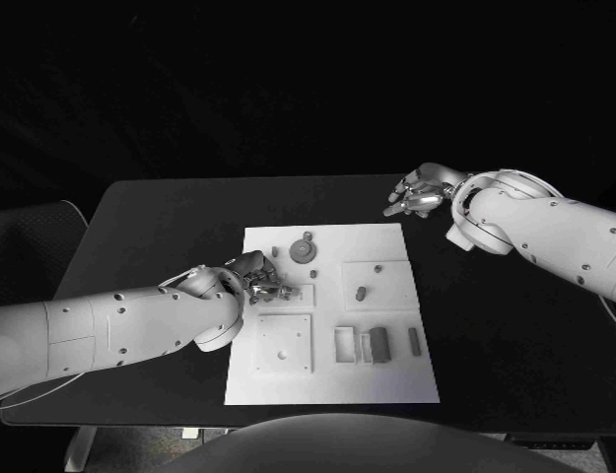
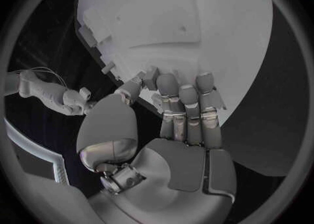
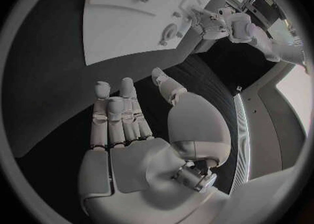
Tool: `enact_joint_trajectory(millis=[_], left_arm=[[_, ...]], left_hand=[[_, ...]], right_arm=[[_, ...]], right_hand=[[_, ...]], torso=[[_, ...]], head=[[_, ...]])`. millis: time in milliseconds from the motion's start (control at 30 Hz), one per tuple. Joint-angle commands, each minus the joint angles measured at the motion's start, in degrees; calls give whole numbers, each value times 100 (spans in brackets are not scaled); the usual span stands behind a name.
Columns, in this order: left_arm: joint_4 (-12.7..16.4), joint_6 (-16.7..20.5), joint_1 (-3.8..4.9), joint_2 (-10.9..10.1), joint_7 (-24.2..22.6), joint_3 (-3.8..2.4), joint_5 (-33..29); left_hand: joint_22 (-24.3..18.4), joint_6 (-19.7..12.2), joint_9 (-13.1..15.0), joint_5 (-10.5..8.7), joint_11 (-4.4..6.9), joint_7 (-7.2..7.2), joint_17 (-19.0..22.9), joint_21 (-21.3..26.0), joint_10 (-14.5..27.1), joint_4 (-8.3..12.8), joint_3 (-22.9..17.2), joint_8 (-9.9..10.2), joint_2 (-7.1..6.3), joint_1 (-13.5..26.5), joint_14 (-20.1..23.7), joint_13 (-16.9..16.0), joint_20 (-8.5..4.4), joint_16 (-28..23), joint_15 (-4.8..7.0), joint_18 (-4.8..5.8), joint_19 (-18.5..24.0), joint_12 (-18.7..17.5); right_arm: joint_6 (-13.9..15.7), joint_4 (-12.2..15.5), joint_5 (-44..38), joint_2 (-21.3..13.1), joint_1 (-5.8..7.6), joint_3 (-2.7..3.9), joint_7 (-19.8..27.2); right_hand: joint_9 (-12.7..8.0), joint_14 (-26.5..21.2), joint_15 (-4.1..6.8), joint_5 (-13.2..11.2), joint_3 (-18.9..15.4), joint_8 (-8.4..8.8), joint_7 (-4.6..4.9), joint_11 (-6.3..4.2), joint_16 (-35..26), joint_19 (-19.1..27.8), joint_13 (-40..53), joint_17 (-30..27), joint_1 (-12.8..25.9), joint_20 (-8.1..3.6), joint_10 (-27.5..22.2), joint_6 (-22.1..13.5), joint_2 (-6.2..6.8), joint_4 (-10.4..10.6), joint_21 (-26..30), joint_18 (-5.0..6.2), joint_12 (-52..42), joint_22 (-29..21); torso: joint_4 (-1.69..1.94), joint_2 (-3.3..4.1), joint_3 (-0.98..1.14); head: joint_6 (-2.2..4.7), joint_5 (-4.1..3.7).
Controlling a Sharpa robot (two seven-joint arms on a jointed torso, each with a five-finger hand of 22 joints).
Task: Assemble the parts on the task board
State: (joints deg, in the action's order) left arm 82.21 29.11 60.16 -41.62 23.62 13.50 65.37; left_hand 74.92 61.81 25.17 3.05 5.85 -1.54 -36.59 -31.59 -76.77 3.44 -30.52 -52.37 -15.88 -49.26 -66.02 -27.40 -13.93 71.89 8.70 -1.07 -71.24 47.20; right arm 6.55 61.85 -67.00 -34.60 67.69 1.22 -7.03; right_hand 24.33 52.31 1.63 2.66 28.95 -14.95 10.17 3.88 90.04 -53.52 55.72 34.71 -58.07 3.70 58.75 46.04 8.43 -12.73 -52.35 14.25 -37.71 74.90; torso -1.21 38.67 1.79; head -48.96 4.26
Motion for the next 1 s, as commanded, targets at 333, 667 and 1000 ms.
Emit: enact_joint_trajectory(millis=[333, 667, 1000], left_arm=[[116, -166, -8, -70, -131, 1, -181], [147, -162, -6, -108, -102, -3, -170], [151, -105, -6, -107, -138, -11, -202]], left_hand=[[109, -28, -70, 855, -5, 52, 15, 33, 65, 60, 25, 193, 148, -207, 57, 16, 0, 27, -14, -98, 58, 16], [108, -41, -79, 854, -10, 67, 16, 39, 82, 52, 54, 220, 128, -177, 74, 17, 4, 23, -18, -93, 73, 13], [107, -79, -109, 840, -7, 97, 16, 43, 99, -2, 85, 298, 126, -112, 88, 16, 3, 26, -17, -93, 81, 17]], right_arm=[[-67, 7, -22, 2, -3, 2, 17], [-74, 6, -22, 3, -4, 2, 8], [-69, 1, -22, 5, -4, 2, 4]], right_hand=[[-8, 3, 32, 26, 0, -9, 26, 14, -1, 44, -6, -6, 24, -6, -25, 2, 7, 44, 31, 75, -36, 86], [-26, 1, 24, 26, -2, 25, 40, 25, -1, 45, -11, -8, 21, -5, -28, -59, 10, 45, 32, 75, -38, 86], [-30, 1, 21, 26, -2, 32, 43, 28, -1, 45, -12, -9, 21, -5, -29, -71, 9, 48, 33, 75, -39, 86]], torso=[[-5, -2, -1], [-2, 0, 2], [-2, 2, -1]], head=[[38, 19], [43, 16], [49, 16]])
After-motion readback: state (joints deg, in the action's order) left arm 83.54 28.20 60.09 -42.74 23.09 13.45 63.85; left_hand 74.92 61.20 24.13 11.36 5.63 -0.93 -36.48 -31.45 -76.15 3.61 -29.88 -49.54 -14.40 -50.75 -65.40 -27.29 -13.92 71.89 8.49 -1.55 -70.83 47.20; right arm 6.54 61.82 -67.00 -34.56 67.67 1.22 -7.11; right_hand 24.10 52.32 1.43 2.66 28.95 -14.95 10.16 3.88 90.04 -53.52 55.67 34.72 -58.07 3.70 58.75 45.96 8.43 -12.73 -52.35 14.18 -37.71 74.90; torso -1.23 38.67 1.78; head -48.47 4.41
